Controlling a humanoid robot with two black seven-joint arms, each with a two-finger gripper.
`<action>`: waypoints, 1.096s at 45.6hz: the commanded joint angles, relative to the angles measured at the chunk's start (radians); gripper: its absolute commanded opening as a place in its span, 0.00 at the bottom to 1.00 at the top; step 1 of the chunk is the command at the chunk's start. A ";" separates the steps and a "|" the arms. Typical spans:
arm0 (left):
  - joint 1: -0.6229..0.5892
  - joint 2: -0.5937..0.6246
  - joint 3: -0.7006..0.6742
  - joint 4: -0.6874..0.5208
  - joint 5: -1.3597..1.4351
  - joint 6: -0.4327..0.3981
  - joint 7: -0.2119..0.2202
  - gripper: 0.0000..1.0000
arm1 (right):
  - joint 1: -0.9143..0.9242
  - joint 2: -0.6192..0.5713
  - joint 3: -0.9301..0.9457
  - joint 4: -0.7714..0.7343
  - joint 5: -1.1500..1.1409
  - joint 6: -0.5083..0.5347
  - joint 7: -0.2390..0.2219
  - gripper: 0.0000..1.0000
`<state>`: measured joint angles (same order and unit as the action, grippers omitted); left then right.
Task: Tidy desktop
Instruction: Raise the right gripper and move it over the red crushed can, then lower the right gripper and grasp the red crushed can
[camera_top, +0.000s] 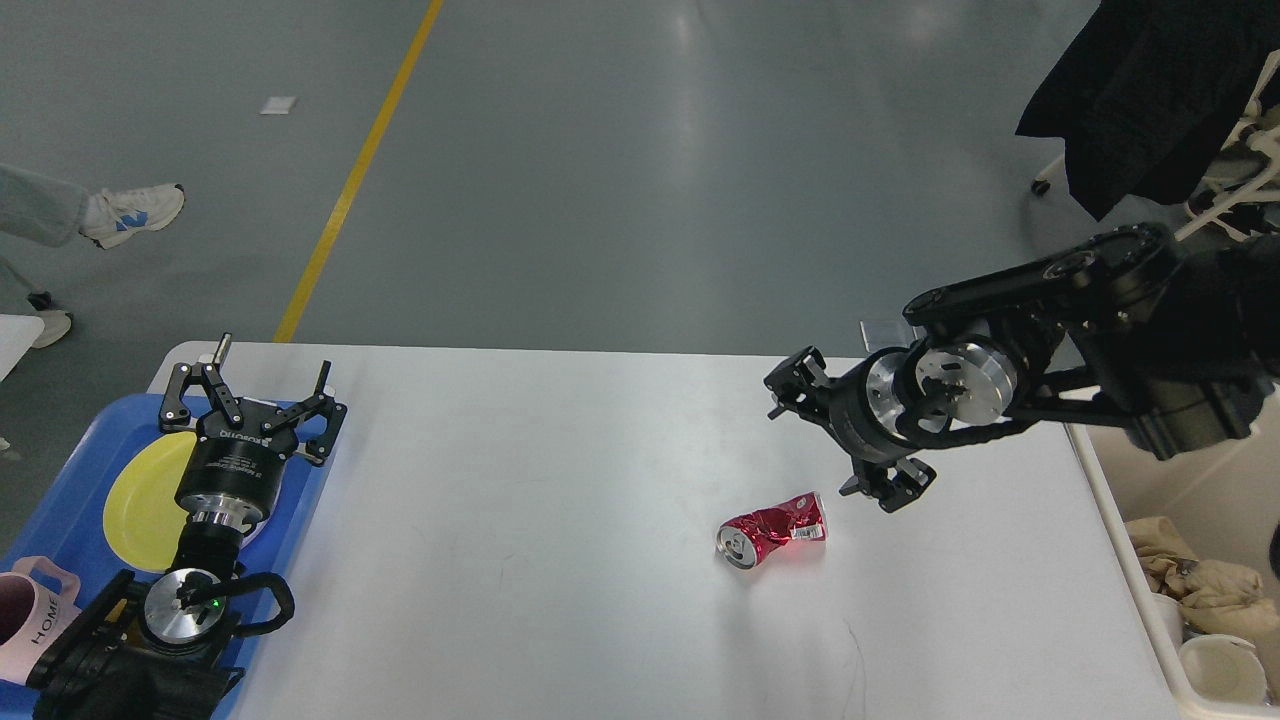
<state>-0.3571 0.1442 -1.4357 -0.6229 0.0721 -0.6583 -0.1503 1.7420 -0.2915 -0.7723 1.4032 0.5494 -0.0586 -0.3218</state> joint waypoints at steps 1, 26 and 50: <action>0.001 0.000 0.000 0.000 0.000 0.000 0.000 0.96 | -0.198 0.005 0.080 -0.160 -0.022 0.005 0.001 1.00; 0.001 0.000 0.001 -0.001 0.000 0.000 0.000 0.96 | -0.627 0.170 0.321 -0.587 -0.244 0.065 -0.013 1.00; 0.001 0.000 0.001 -0.001 0.000 0.000 0.000 0.96 | -0.677 0.209 0.331 -0.701 -0.246 0.072 -0.005 0.74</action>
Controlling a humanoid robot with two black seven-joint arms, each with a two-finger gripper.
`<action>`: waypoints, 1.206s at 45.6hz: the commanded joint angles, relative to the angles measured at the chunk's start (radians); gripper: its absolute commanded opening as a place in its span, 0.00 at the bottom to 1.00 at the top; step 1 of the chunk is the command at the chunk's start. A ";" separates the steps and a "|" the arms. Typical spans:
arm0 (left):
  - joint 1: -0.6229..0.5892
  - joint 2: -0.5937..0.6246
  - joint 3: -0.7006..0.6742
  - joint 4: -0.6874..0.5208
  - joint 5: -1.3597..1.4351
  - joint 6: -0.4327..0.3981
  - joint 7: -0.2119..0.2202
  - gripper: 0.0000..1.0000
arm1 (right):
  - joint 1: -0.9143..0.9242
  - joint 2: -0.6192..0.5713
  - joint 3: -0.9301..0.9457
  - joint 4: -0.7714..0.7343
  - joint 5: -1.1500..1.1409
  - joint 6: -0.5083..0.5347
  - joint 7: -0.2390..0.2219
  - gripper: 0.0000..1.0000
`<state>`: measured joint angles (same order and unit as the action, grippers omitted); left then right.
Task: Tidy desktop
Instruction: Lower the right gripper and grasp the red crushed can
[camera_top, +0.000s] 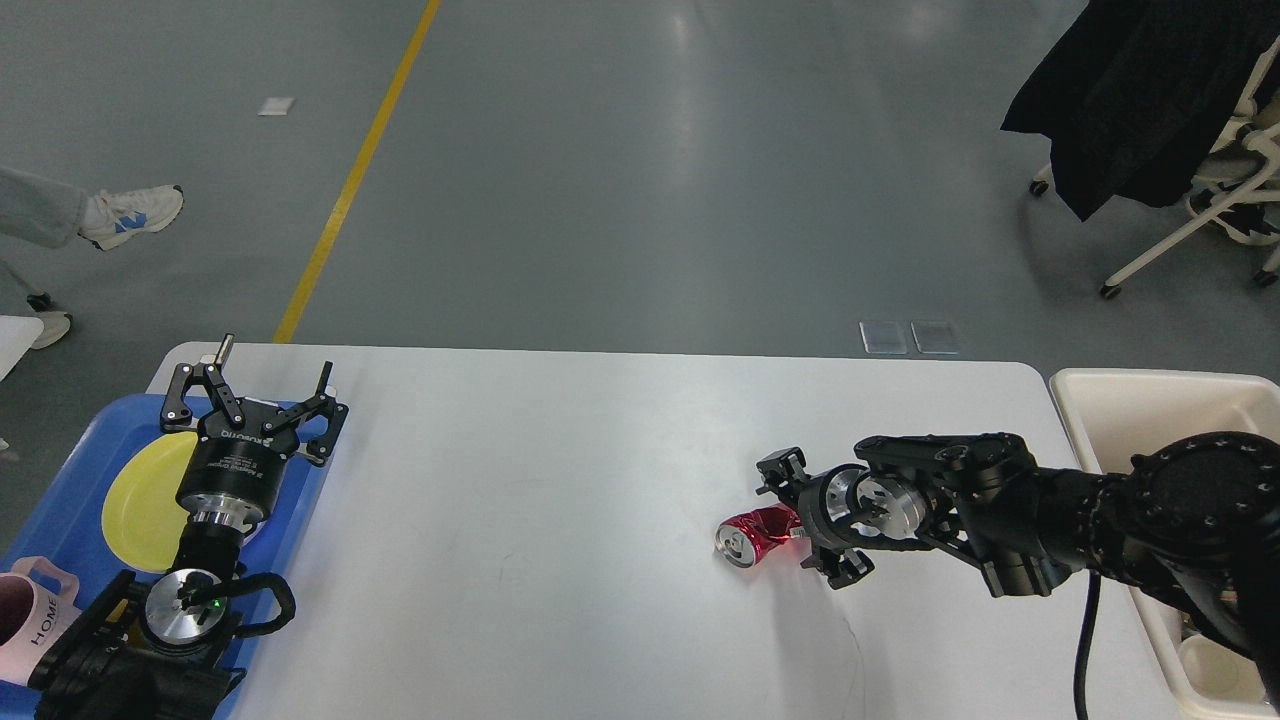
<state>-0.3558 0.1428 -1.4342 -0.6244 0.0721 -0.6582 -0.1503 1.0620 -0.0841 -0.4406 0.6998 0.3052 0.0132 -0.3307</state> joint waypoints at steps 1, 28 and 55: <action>0.000 0.000 0.000 0.000 0.000 0.000 0.000 0.96 | 0.003 0.001 -0.001 0.003 -0.005 0.001 0.004 0.69; 0.000 0.000 0.000 0.000 0.000 0.000 0.000 0.96 | 0.009 0.012 0.016 0.004 -0.107 -0.015 -0.004 0.00; 0.000 0.000 0.000 0.000 0.000 0.000 0.000 0.96 | 0.038 0.006 0.020 0.027 -0.094 -0.010 -0.022 0.00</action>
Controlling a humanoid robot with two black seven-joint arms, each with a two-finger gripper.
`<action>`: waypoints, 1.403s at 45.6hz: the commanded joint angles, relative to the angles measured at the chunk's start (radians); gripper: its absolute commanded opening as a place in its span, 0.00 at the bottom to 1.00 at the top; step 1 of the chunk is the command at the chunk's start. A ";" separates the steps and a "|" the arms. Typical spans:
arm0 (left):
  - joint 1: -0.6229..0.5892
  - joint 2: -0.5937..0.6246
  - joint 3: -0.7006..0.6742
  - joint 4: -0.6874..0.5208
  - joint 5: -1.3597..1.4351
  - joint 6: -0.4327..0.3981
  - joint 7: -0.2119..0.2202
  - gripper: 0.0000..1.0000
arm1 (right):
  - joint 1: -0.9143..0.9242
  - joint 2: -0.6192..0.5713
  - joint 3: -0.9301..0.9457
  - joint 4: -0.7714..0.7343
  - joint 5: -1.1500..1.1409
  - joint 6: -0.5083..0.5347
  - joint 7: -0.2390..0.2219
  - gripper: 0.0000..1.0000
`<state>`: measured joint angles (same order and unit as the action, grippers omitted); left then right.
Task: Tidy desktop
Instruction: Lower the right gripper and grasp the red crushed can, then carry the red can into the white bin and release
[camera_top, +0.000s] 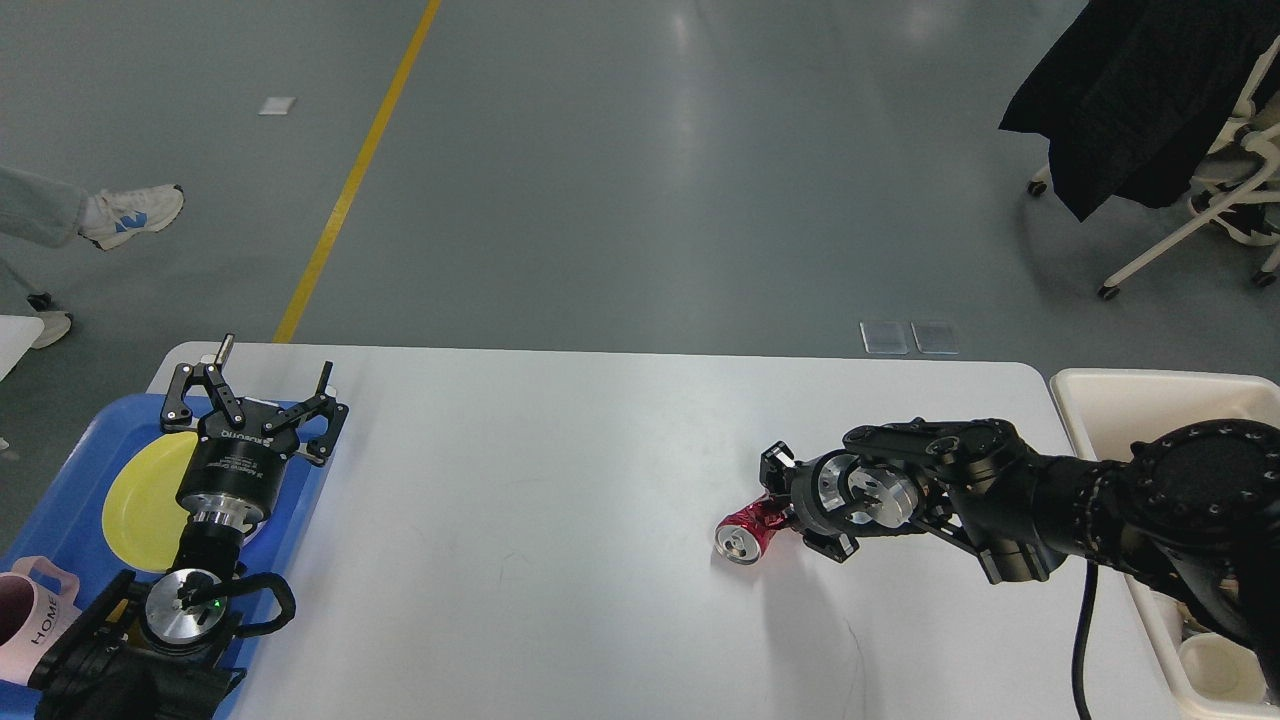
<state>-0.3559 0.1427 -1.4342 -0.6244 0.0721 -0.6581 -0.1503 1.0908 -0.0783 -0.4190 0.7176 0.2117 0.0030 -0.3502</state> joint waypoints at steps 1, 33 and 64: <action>0.000 0.000 0.000 0.000 0.000 0.000 0.000 0.96 | 0.015 -0.003 -0.003 0.014 0.000 0.000 -0.003 0.00; 0.000 0.000 0.000 -0.001 0.000 0.000 0.002 0.96 | 0.817 -0.149 -0.693 0.600 -0.011 0.423 0.014 0.00; 0.000 0.003 0.000 0.000 0.000 0.000 0.000 0.96 | 1.316 -0.161 -1.147 0.997 -0.290 0.606 0.458 0.00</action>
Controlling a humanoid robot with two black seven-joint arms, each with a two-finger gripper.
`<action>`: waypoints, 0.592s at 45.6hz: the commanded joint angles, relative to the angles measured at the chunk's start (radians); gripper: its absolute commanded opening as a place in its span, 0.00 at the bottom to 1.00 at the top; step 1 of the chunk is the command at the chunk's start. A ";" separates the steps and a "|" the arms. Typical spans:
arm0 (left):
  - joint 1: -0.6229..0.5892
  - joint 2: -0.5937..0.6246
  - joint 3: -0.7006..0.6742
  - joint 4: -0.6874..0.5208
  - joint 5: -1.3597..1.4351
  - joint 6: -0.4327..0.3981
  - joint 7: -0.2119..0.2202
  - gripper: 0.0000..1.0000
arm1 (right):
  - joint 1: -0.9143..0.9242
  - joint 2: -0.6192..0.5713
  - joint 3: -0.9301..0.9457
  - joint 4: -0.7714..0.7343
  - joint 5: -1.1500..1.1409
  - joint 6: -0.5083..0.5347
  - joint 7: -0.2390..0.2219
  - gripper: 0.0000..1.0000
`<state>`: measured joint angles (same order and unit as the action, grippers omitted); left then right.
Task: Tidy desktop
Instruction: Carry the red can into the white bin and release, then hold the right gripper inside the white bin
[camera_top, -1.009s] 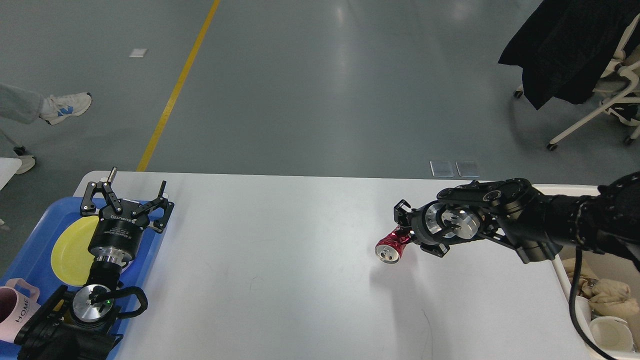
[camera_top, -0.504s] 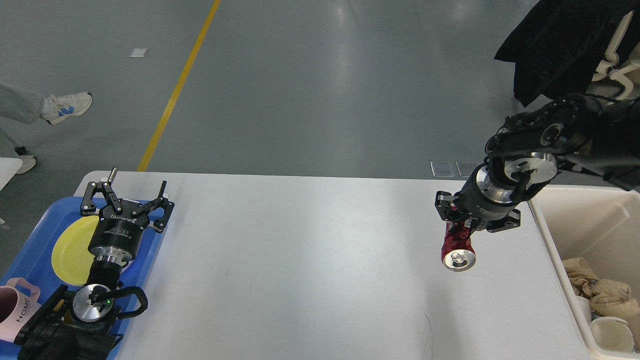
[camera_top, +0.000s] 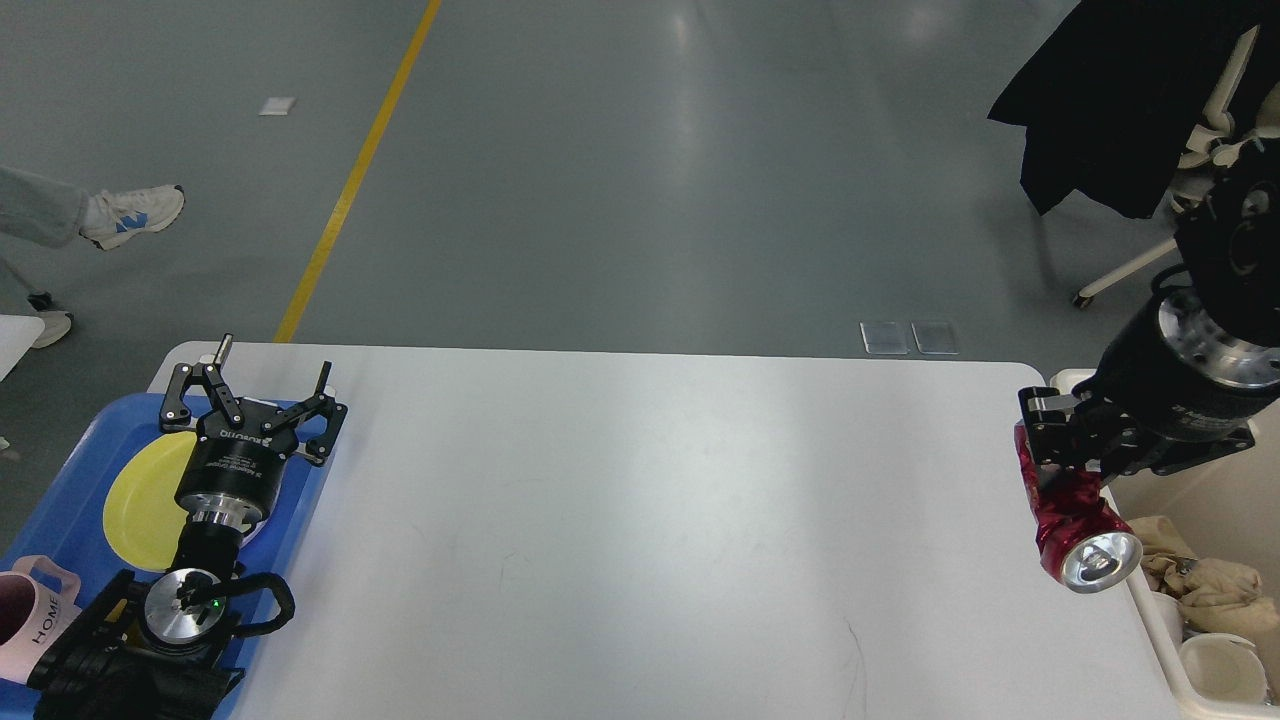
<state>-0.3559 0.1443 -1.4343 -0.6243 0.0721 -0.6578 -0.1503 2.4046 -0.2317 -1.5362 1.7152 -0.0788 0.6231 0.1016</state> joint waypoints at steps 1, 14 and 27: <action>0.000 0.000 0.000 0.000 0.000 0.000 0.000 0.96 | 0.001 -0.009 -0.044 -0.003 0.002 -0.017 0.006 0.00; 0.000 0.000 0.000 0.000 0.000 0.000 0.000 0.96 | -0.202 -0.345 -0.136 -0.261 -0.133 -0.029 -0.006 0.00; 0.000 0.000 0.000 0.000 0.000 0.000 0.000 0.96 | -0.666 -0.554 0.040 -0.747 -0.176 -0.022 -0.005 0.00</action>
<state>-0.3559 0.1443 -1.4354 -0.6227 0.0721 -0.6580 -0.1503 1.9397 -0.7402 -1.5984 1.1375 -0.2555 0.6027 0.0951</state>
